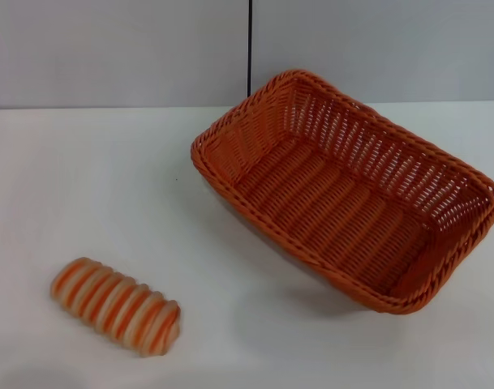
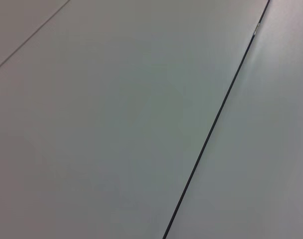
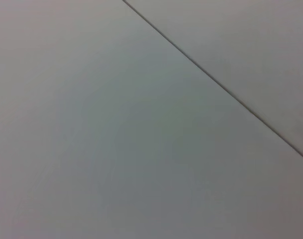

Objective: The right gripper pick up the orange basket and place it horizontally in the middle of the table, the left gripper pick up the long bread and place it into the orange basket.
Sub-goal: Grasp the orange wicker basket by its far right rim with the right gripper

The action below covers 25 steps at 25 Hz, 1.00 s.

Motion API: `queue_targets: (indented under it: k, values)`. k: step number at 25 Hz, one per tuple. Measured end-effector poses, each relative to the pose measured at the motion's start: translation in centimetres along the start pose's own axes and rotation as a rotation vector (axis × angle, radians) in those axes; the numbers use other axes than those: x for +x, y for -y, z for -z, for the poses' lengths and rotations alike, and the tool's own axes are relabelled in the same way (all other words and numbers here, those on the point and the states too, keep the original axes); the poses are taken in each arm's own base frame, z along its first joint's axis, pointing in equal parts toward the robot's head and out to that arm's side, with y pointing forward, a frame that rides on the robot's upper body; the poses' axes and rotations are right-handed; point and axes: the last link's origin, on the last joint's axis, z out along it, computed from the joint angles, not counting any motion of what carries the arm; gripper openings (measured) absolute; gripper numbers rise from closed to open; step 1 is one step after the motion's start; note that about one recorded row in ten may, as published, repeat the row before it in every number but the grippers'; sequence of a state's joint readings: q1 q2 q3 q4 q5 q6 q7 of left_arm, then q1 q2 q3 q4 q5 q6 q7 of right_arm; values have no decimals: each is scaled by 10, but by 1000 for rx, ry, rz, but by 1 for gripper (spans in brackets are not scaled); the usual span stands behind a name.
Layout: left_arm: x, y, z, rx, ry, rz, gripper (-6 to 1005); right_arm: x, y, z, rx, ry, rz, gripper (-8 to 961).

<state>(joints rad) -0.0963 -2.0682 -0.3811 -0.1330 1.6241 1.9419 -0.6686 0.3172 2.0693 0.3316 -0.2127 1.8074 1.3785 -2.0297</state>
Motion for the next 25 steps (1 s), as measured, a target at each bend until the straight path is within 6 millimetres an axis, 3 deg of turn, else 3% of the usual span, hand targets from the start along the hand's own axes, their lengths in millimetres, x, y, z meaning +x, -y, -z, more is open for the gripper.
queue_targets:
  k: [5,10,15,18,24,25]
  values:
    - [-1,-1,-2,-4,0,3,336,3,-1,1,-8,-24,5,505]
    - [-4,-3,-7,-15,-3,7,177,7,-3,1,-26,-57,10,497]
    - [-5,-4,-8,-21,0,14,339,6,-8,-5,-92,-126,-14,489]
    - [-5,-4,-7,-17,3,16,442,-7,-19,-16,-200,-192,-30,484]
    - [-12,-1,-4,31,38,34,709,-41,-60,-50,-484,-409,-143,474]
    - [-13,-1,-3,33,45,35,717,-46,-71,-56,-541,-472,-153,473]
